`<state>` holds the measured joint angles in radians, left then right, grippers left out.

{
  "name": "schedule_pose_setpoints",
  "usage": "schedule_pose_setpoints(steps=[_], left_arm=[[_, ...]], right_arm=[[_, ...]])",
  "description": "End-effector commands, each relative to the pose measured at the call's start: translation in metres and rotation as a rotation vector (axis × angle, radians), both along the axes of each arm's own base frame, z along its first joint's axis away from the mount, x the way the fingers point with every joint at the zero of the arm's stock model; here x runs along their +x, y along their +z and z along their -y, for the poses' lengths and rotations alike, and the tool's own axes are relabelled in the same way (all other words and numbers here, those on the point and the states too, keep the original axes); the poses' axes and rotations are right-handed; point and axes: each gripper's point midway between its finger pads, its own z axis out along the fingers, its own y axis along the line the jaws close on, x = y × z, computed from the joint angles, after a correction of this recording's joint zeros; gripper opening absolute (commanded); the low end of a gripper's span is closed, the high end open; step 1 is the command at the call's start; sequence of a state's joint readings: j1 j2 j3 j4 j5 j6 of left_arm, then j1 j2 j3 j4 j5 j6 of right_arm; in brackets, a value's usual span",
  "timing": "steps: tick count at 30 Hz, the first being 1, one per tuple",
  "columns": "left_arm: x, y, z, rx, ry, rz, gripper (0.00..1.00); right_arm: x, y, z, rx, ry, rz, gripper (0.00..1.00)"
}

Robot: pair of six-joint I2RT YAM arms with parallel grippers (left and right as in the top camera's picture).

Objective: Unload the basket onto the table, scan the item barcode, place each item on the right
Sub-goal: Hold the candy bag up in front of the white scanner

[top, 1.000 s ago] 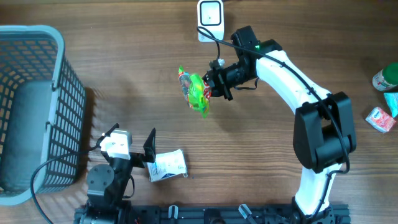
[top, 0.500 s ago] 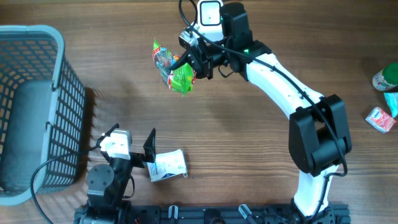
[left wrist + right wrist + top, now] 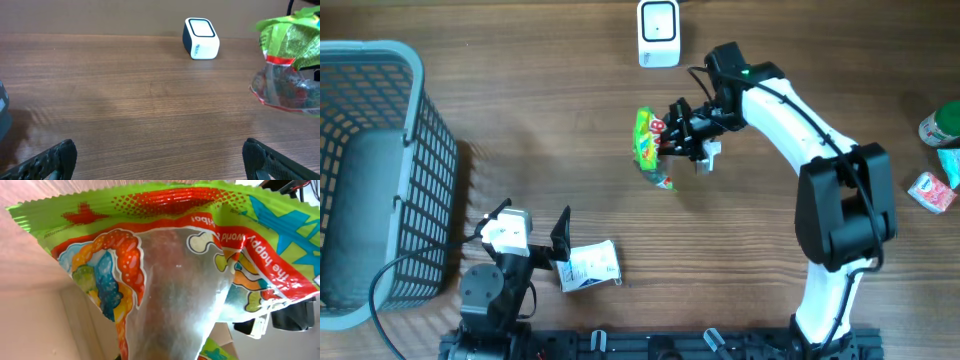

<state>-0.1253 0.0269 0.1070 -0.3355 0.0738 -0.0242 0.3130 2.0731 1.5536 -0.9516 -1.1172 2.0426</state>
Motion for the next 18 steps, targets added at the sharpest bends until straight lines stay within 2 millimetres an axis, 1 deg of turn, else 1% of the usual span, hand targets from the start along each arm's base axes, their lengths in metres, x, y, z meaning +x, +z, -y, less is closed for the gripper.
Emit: schedule_pose_setpoints(steps=[1,3,7,9,11,12,15,16,17,18], left_arm=[[0.0,0.0,0.002,-0.012,-0.009,0.002,1.0],[0.0,0.0,0.002,-0.012,-0.009,0.002,1.0],[0.0,0.0,0.002,-0.012,-0.009,0.002,1.0],[0.0,0.0,0.002,-0.012,-0.009,0.002,1.0],[0.0,0.0,0.002,-0.012,-0.009,0.002,1.0],[0.0,0.0,0.002,-0.012,-0.009,0.002,1.0],[0.0,0.0,0.002,-0.012,-0.009,0.002,1.0],[0.0,0.0,0.002,-0.012,-0.009,0.002,1.0],[0.0,0.0,0.002,-0.012,-0.009,0.002,1.0],[0.0,0.0,0.002,-0.012,-0.009,0.002,1.0]], right_arm=[[-0.009,-0.003,-0.011,0.101,0.04,-0.065,0.05],[-0.018,0.008,-0.02,0.187,0.081,-0.058,0.05],[-0.025,0.008,-0.021,0.166,0.074,-0.131,0.05],[-0.03,0.017,-0.024,0.214,0.082,-0.154,0.05],[-0.032,0.014,-0.024,0.176,0.071,-0.2,0.05],[-0.032,0.011,-0.023,0.139,0.048,-0.252,0.05],[-0.022,0.005,-0.004,0.118,-0.02,-0.327,0.05],[-0.026,0.001,0.008,0.074,-0.054,-0.421,0.04],[-0.039,0.003,0.018,0.012,-0.079,-0.552,0.05],[-0.042,0.0,0.024,-0.025,-0.086,-0.584,0.05]])
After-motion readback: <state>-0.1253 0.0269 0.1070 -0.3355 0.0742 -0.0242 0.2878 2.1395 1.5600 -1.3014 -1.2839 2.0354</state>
